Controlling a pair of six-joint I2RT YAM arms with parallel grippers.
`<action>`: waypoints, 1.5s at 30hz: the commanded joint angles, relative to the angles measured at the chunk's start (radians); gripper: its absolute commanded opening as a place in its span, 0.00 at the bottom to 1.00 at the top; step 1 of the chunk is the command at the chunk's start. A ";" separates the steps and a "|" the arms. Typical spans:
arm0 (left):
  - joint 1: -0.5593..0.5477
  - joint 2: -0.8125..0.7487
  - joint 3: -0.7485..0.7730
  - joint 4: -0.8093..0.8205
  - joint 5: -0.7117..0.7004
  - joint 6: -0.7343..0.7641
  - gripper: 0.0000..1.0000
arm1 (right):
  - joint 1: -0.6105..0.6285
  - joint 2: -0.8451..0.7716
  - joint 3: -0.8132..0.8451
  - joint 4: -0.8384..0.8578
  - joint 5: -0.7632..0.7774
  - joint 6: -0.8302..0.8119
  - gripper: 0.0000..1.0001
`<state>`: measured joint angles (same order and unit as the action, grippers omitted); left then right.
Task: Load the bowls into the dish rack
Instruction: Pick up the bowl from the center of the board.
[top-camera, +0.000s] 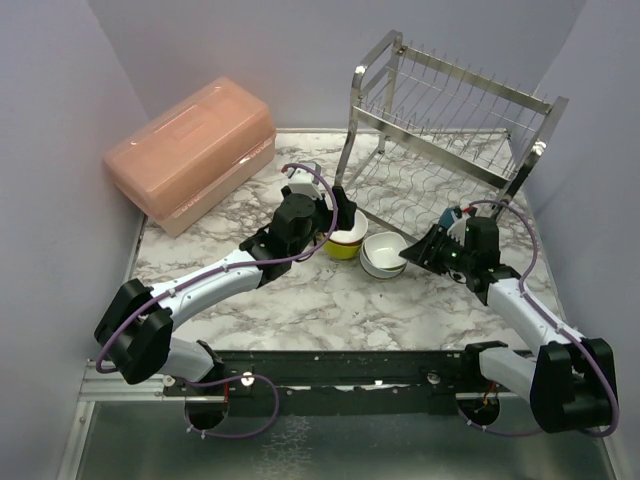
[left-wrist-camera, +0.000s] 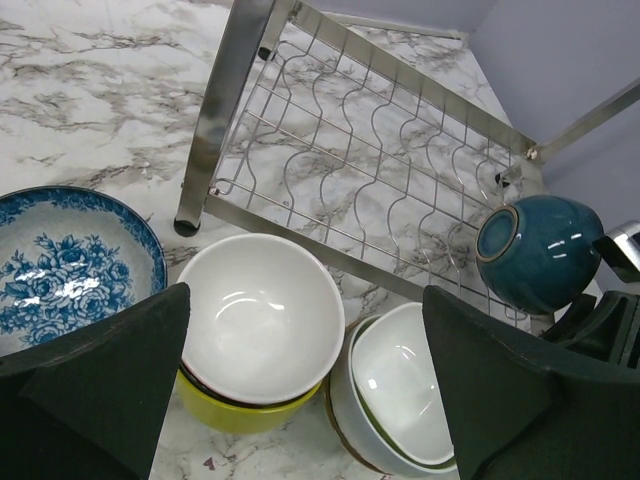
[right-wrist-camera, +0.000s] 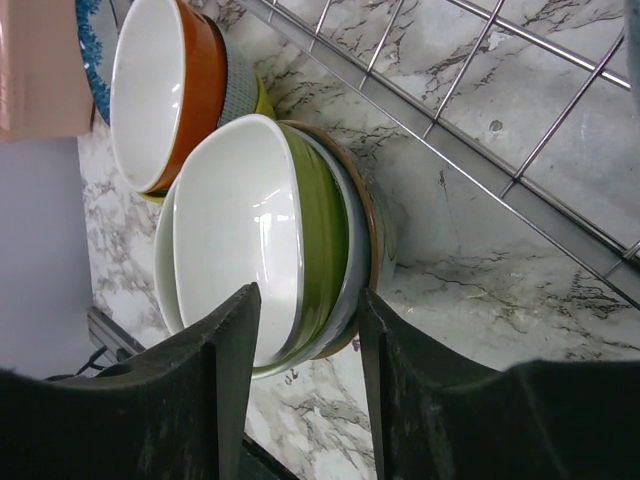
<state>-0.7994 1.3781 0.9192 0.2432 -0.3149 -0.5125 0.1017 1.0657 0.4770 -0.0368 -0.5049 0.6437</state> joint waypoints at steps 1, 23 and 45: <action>0.005 -0.025 -0.015 0.022 0.023 -0.005 0.99 | 0.001 0.040 -0.005 0.054 -0.041 0.015 0.45; 0.006 -0.035 -0.023 0.026 0.021 -0.004 0.99 | 0.002 -0.019 0.020 0.006 -0.026 0.013 0.00; 0.047 -0.057 -0.017 0.010 0.139 -0.067 0.99 | 0.002 -0.165 -0.083 0.272 -0.095 0.208 0.01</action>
<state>-0.7750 1.3552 0.9024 0.2455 -0.2604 -0.5388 0.1028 0.9333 0.4191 0.1177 -0.5636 0.7845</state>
